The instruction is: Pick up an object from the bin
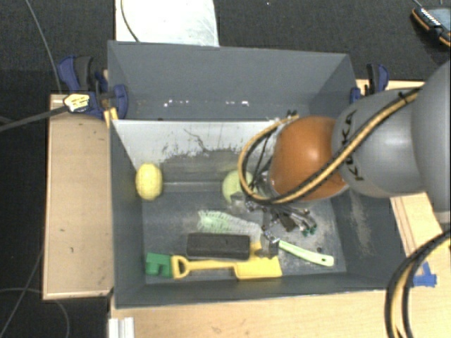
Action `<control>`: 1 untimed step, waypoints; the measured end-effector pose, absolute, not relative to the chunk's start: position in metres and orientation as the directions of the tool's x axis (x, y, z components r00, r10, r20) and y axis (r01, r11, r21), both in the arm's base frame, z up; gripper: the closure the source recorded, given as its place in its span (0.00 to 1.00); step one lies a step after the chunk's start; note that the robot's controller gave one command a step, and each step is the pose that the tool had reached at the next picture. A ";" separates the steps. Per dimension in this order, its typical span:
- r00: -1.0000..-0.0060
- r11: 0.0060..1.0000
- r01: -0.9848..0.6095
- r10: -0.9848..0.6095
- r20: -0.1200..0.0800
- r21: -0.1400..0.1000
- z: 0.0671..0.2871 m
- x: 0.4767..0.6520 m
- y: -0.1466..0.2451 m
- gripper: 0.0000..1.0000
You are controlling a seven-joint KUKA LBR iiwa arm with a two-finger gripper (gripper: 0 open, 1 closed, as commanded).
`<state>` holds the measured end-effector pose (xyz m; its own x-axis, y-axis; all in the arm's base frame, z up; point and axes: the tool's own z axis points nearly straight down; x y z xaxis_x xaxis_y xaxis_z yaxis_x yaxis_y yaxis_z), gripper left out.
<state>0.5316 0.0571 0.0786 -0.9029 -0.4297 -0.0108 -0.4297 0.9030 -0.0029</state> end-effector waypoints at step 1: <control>-0.895 0.895 -0.446 -0.446 -0.010 -0.002 0.074 0.537 0.058 0.00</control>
Offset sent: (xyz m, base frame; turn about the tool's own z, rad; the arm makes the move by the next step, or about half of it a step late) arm -0.0158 0.0030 -0.0086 -0.0655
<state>0.5366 0.0579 0.0739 -0.8949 -0.4462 -0.0095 -0.4462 0.8949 -0.0025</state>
